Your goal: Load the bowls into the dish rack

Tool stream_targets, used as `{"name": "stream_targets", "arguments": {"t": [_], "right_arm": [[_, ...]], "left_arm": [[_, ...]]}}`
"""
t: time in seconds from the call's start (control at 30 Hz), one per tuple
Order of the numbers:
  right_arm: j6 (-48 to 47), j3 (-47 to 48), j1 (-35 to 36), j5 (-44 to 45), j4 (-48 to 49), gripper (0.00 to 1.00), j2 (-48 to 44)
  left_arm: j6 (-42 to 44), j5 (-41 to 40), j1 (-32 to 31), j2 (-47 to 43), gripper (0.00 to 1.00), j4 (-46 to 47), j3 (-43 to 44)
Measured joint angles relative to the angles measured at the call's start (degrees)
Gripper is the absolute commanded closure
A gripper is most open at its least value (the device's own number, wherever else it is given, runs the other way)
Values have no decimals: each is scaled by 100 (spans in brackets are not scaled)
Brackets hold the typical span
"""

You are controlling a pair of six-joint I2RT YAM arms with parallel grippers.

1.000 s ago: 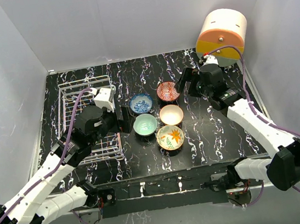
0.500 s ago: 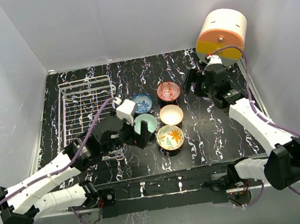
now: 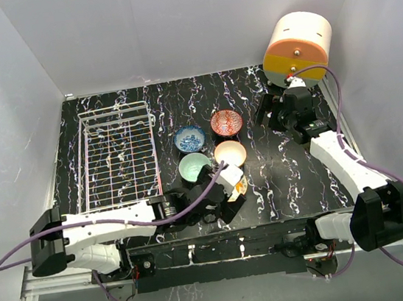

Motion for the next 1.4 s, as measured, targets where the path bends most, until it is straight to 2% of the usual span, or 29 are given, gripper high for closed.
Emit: {"name": "stream_targets", "arguments": {"t": [0.13, 0.37, 0.6, 1.1, 1.4], "right_arm": [[7, -39, -50, -120, 15, 1, 37], [46, -125, -173, -308, 149, 2, 63], [74, -249, -304, -503, 273, 2, 125], [94, -398, -396, -776, 490, 2, 166], [94, -433, -426, -859, 531, 2, 225]], "left_arm": [[269, -55, 0, 260, 13, 457, -127], [726, 199, 0, 894, 18, 1266, -210], [940, 476, 0, 1528, 18, 1565, -254], [1259, 210, 173, 2435, 24, 2177, -249], [1346, 68, 435, 2632, 35, 2441, -229]]}}
